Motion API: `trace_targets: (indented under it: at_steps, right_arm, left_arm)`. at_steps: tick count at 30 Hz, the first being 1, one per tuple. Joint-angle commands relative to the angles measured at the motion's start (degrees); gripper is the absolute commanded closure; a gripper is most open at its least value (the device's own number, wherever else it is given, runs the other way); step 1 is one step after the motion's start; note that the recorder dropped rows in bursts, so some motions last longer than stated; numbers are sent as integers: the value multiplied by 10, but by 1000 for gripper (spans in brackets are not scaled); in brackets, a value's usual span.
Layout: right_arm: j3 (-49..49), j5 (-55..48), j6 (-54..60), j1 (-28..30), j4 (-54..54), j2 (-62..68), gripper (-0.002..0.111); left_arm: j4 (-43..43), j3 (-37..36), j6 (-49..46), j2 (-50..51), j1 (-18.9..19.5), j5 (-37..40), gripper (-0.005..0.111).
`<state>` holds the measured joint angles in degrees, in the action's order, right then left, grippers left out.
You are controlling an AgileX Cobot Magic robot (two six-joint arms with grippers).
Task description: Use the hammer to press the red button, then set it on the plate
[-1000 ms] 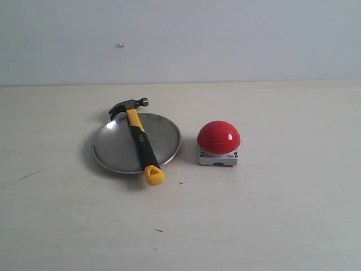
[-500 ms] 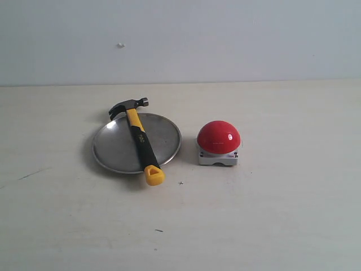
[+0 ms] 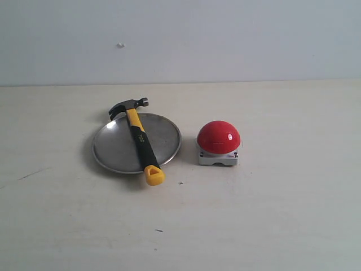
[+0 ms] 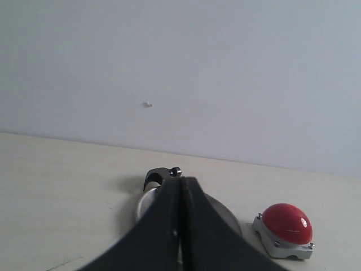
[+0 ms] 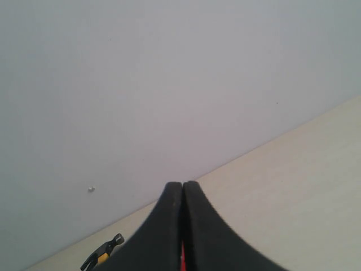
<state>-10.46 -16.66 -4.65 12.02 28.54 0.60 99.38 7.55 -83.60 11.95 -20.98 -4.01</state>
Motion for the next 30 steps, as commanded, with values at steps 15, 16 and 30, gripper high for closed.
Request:
trace_targets:
  at_steps: [15, 16, 30]
  right_arm:
    - [3, 1, 1, 0, -1, 2, 108]
    - [3, 1, 1, 0, -1, 2, 108]
    - [3, 1, 1, 0, -1, 2, 108]
  left_arm:
    - [-739, -15, 693, -2, -2, 2, 107]
    - [-739, -16, 693, -2, -2, 2, 107]
    - [-986, -76, 893, -26, 126, -34, 107]
